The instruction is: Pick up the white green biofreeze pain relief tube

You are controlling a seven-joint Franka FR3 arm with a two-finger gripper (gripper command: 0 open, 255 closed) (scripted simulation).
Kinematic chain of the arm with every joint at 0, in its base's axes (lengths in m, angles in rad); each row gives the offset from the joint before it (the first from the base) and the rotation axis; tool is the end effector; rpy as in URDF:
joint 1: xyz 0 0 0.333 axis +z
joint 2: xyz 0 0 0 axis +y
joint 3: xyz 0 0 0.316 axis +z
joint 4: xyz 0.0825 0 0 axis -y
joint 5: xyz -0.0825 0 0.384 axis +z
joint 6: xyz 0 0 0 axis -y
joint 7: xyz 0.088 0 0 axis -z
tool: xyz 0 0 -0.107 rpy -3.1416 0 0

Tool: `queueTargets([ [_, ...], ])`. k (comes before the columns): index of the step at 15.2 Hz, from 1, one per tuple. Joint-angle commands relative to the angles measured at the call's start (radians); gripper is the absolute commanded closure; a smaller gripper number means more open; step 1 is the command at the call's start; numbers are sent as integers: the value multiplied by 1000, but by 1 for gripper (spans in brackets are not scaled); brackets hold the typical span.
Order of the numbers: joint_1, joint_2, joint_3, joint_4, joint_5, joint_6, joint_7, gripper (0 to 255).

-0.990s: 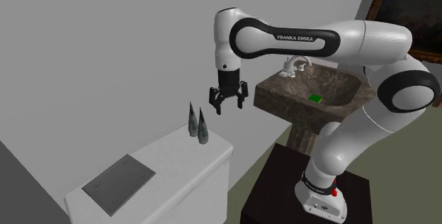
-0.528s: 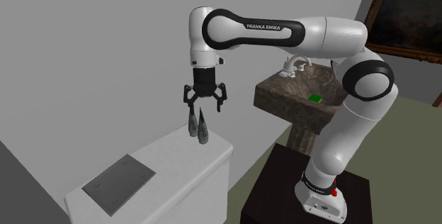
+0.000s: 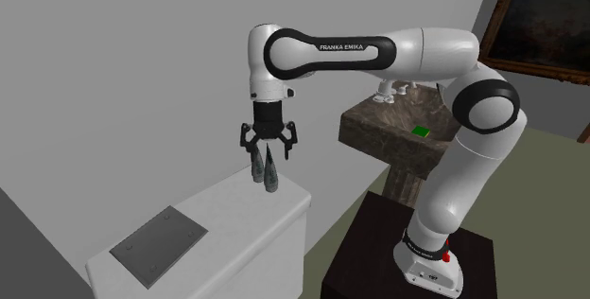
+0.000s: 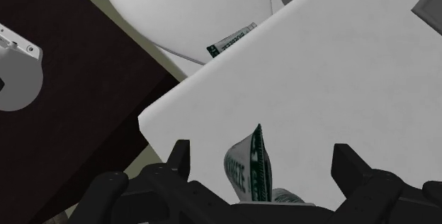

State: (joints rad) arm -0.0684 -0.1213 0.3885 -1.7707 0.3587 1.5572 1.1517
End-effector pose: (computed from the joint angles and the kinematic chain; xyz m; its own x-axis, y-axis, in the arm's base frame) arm 0.4724 0.2079 0.5944 0.6293 -0.7079 -0.3207 -0.7544 -0.6556 -0.0331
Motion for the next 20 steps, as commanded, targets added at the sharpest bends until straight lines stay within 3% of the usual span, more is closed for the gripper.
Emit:
queueTargets([
  [1, -1, -6, -1, -23, 2, 16, -8, 0],
  [2, -1, -5, -1, -23, 2, 16, -8, 0],
  [3, 0, -6, 0, -26, 2, 20, -8, 255],
  [12, -1, -5, -1, -22, 2, 16, -8, 255],
  [20, -2, 17, -3, 107, -5, -87, 28, 255],
])
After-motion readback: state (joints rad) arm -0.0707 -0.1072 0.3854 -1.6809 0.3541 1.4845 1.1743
